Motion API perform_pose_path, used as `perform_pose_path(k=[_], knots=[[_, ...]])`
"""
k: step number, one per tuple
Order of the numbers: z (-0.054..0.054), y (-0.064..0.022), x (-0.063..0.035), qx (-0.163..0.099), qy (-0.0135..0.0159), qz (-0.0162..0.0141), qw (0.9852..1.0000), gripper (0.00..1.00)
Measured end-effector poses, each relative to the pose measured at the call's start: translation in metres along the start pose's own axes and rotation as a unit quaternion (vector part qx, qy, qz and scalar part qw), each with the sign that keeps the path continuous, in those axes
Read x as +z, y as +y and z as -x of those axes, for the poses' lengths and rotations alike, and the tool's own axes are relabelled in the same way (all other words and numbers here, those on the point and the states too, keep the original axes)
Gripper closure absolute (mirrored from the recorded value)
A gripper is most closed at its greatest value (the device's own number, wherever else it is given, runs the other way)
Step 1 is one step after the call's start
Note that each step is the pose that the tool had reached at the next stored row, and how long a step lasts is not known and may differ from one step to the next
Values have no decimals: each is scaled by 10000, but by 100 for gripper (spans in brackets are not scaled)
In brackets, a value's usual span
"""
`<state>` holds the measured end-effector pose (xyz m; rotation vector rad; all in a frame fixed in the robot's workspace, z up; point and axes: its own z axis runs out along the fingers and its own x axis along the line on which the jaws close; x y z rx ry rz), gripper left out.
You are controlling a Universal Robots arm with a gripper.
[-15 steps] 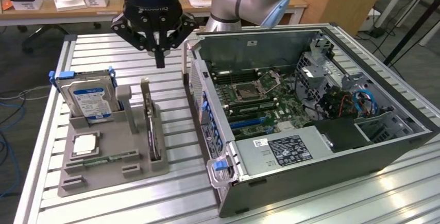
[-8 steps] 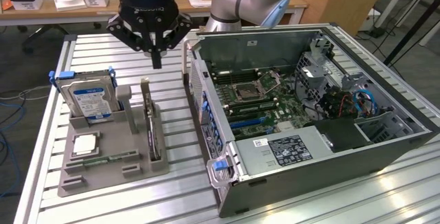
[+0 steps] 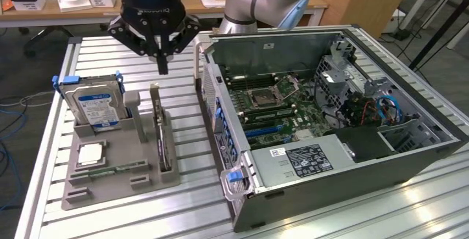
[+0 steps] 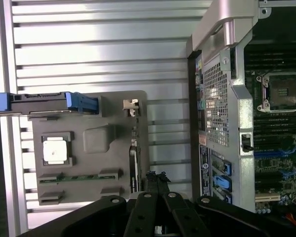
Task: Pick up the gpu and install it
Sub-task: 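Reach for the gpu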
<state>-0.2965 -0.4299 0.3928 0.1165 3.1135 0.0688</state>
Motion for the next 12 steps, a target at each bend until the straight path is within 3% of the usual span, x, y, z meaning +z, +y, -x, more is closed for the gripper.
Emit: perform_pose_path(k=[12], knots=[[-121, -30, -3, 0, 0, 0, 10000, 89]])
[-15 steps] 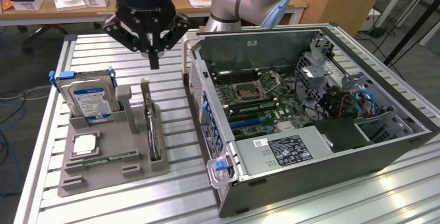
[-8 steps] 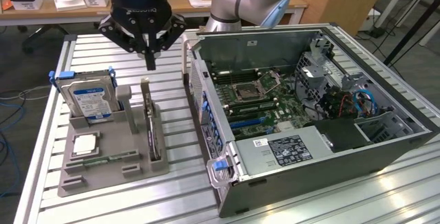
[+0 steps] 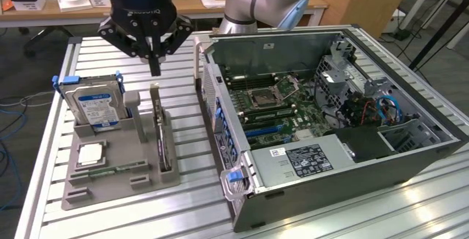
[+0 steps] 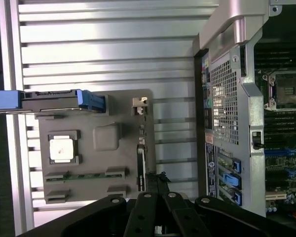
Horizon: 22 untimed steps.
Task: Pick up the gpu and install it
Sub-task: 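Reach for the gpu, then pick up the gpu and move the gpu toward the slot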
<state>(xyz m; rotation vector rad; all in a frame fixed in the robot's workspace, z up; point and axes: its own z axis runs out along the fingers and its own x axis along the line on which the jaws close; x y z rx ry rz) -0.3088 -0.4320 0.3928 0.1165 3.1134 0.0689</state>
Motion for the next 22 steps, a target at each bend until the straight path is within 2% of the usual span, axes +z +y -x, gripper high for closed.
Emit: perform_pose_path(k=[4, 20, 22], knots=[[-31, -9, -2, 0, 1, -1, 10000, 89], [-33, -9, -2, 0, 0, -1, 10000, 89], [-33, -9, -2, 0, 0, -1, 10000, 77]])
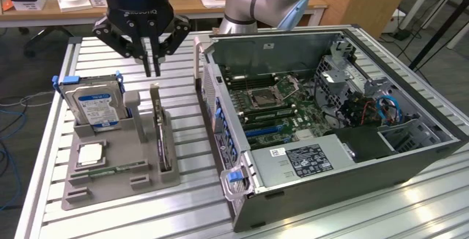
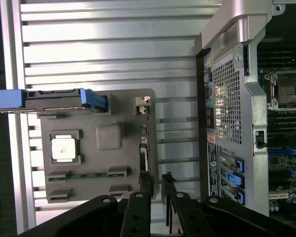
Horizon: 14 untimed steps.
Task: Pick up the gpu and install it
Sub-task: 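Pick up the gpu and move the gpu toward the slot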
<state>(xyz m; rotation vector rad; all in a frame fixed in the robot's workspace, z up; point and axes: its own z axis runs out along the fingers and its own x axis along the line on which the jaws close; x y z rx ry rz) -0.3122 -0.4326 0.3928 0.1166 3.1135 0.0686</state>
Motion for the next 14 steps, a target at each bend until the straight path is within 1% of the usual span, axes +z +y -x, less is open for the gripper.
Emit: perform_pose_path(k=[1, 3, 4, 5, 14], knots=[[0, 0, 0, 0, 0, 0, 10000, 77], [0, 0, 0, 0, 0, 0, 10000, 65], [0, 0, 0, 0, 0, 0, 10000, 65], [0, 0, 0, 0, 0, 0, 10000, 58], [0, 0, 1, 0, 0, 0, 10000, 58]])
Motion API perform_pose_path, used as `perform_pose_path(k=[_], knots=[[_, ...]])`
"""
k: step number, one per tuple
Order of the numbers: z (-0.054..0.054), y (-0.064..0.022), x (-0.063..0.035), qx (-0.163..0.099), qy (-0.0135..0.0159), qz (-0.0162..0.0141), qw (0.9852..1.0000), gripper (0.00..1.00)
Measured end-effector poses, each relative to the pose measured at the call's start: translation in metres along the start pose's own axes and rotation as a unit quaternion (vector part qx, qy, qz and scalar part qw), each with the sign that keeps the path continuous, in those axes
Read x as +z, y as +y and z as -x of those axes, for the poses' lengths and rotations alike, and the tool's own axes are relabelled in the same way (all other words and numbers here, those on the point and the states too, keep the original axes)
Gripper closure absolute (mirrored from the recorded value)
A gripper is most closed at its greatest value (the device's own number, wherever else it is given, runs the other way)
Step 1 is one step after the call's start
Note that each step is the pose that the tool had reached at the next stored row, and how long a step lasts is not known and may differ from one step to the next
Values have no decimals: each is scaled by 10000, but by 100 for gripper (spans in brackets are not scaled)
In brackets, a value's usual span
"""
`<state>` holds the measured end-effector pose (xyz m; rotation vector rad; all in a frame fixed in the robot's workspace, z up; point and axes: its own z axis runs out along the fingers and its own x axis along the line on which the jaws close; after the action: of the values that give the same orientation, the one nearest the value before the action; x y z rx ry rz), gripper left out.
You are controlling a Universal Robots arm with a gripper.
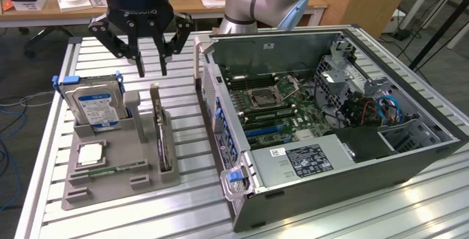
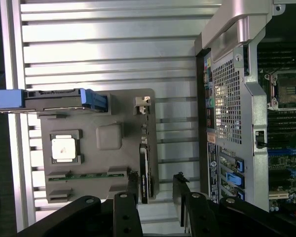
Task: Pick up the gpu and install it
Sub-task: 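Pick up the gpu and move the gpu toward the slot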
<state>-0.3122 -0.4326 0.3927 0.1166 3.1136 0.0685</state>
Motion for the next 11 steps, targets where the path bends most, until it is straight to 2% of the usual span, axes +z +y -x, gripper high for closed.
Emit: perform_pose_path(k=[11], knots=[[-1, -2, 42, 0, 0, 0, 10000, 58]])
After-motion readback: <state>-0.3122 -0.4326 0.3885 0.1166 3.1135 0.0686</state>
